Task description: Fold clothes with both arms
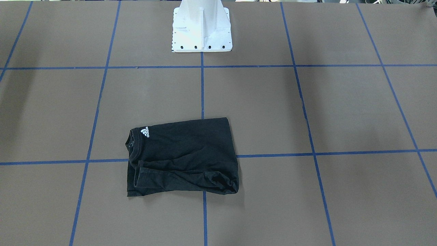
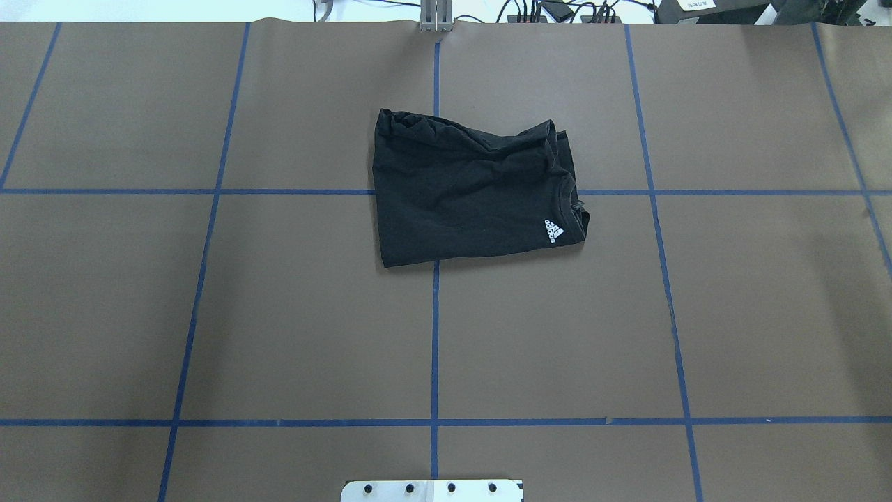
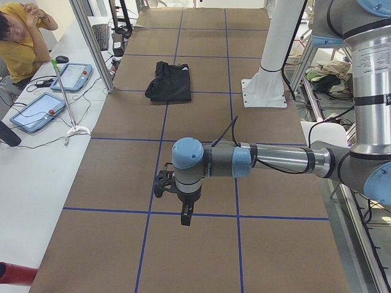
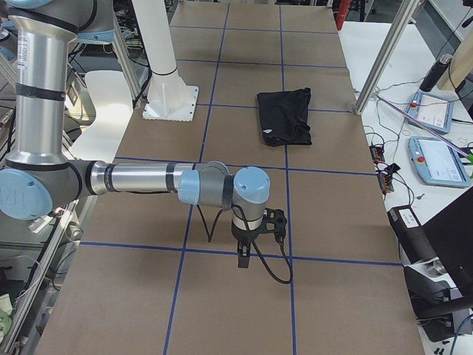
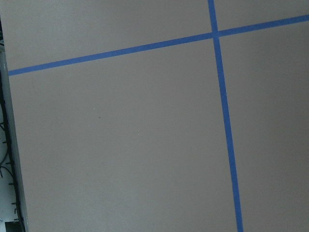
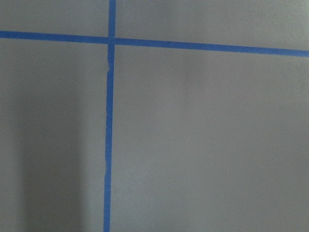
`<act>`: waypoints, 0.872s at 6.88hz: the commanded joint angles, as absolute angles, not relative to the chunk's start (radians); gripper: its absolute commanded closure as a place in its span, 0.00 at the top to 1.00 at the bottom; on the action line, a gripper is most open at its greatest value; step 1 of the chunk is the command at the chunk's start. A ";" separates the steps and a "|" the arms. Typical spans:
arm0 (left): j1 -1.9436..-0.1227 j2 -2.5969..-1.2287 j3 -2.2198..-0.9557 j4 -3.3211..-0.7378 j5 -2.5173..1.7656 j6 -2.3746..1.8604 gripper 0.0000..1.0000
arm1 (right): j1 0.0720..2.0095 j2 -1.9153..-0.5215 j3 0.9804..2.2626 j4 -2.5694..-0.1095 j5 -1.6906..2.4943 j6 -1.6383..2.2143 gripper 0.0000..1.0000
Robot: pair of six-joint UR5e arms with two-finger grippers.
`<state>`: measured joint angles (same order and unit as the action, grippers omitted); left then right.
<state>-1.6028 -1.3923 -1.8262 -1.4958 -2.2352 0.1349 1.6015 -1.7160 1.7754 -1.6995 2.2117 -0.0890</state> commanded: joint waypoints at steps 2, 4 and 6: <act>-1.591 -1.393 -1.838 -1.575 -2.232 0.117 1.00 | 1.601 -1.718 1.775 -1.698 2.210 -0.089 1.00; -1.591 -1.393 -1.838 -1.585 -2.233 0.117 1.00 | 1.601 -1.718 1.775 -1.698 2.210 -0.089 1.00; -1.591 -1.393 -1.836 -1.589 -2.235 0.115 1.00 | 1.601 -1.718 1.775 -1.700 2.210 -0.089 1.00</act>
